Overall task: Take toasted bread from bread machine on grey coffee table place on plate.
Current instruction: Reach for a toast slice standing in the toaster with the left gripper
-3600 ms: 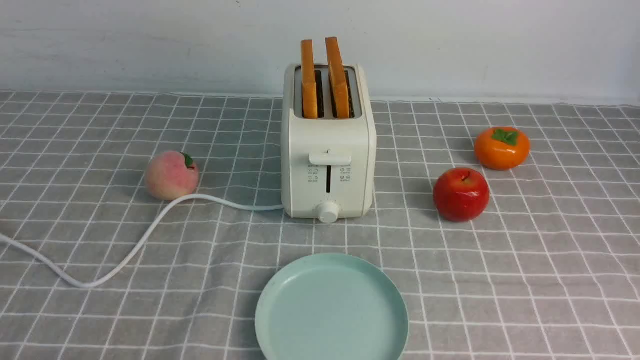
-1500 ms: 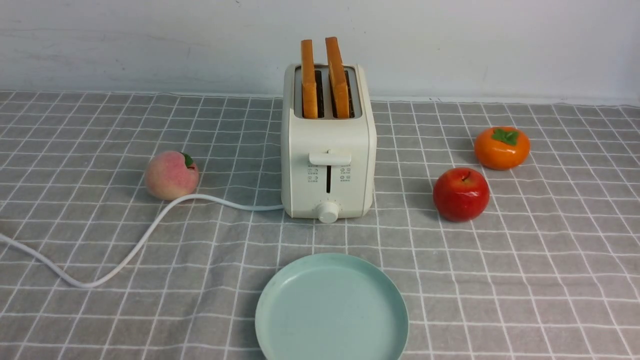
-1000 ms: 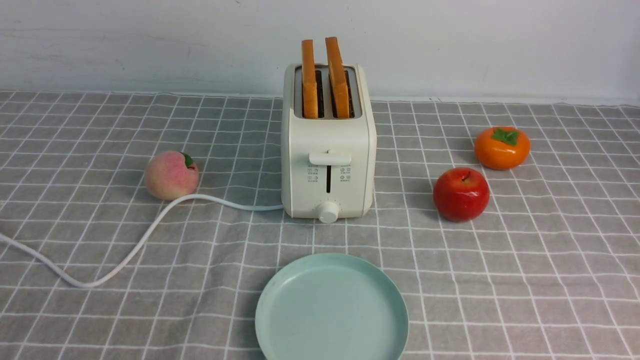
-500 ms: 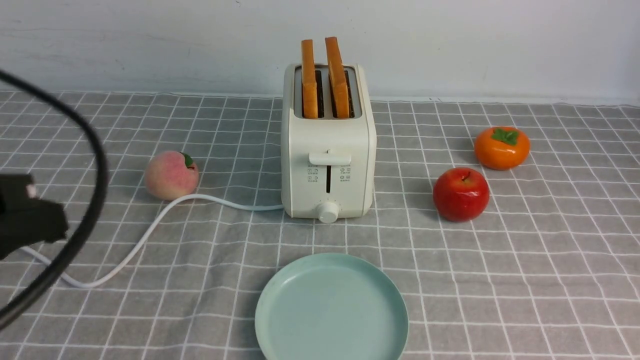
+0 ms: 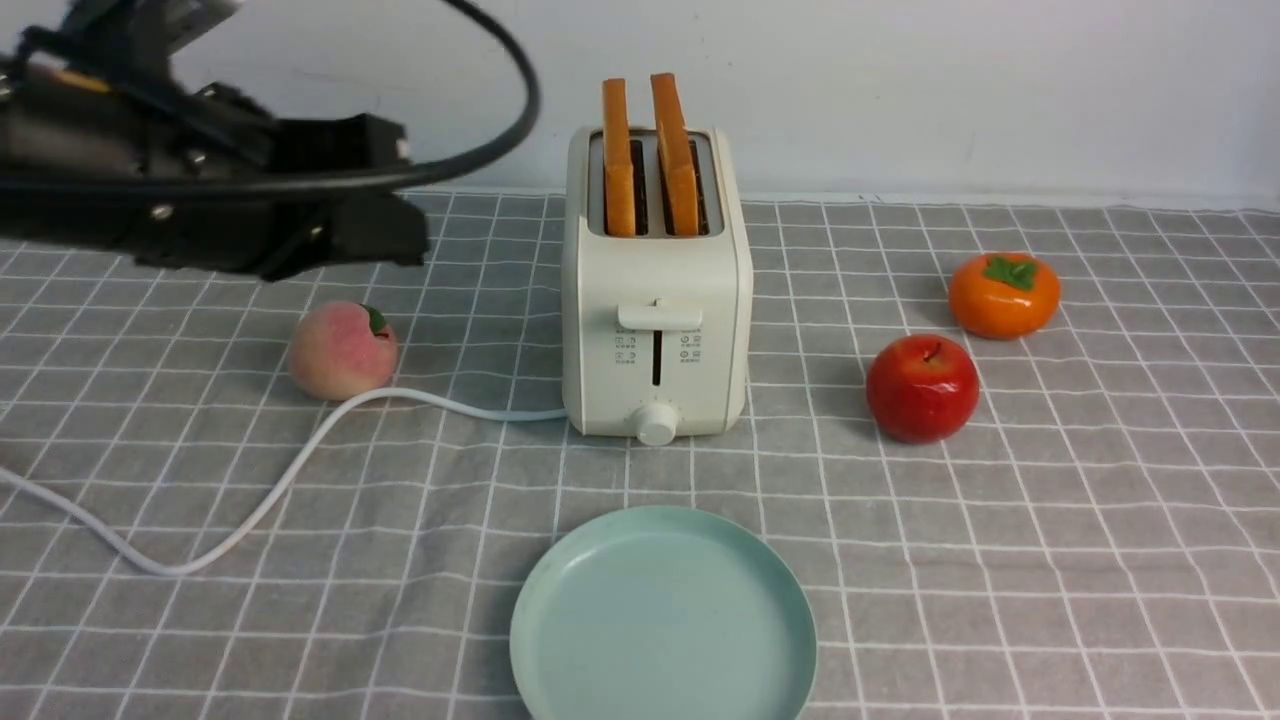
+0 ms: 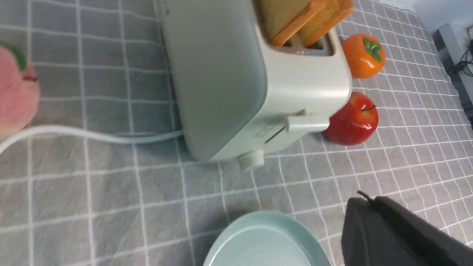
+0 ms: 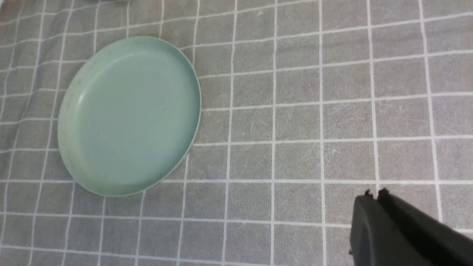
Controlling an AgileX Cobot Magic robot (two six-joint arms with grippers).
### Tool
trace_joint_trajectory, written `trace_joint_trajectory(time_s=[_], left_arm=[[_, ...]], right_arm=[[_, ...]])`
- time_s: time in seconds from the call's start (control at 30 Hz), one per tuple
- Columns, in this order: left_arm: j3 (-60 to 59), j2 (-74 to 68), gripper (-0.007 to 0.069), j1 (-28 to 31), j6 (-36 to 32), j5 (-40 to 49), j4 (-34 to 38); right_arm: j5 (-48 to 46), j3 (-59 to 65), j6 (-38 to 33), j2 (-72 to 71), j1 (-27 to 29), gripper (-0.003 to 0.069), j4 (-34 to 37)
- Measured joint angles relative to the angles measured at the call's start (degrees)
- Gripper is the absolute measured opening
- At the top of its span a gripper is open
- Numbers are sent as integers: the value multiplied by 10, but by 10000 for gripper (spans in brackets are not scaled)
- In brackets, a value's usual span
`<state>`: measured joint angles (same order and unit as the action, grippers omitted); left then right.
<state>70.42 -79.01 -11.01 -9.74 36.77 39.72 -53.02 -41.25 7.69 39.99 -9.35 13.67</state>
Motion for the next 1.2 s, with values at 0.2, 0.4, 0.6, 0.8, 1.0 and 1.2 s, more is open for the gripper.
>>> trace_joint_trajectory(time_s=[0.2,0.4,0.6,0.8,1.0,1.2], left_arm=[[90,-92,-14,-30,-8,-35,-21],[203,-203,46,-56,-55,-60,-25],[266,-273,293,-62,-71,-70,-21],[279,-324,448,-62,-73,-109,-10],[279,-347,435,-62,-87,-113,5],[281,-347,157,-63,-92,-134,9]], right_arm=[[10,0,11,0,0,17,-1],[11,0,28,0,0,27,-3],[11,0,37,0,0,33,-6],[18,-1,38,0,0,40,-6],[25,-1,38,0,0,44,-9],[26,-1,38,0,0,46,-10]])
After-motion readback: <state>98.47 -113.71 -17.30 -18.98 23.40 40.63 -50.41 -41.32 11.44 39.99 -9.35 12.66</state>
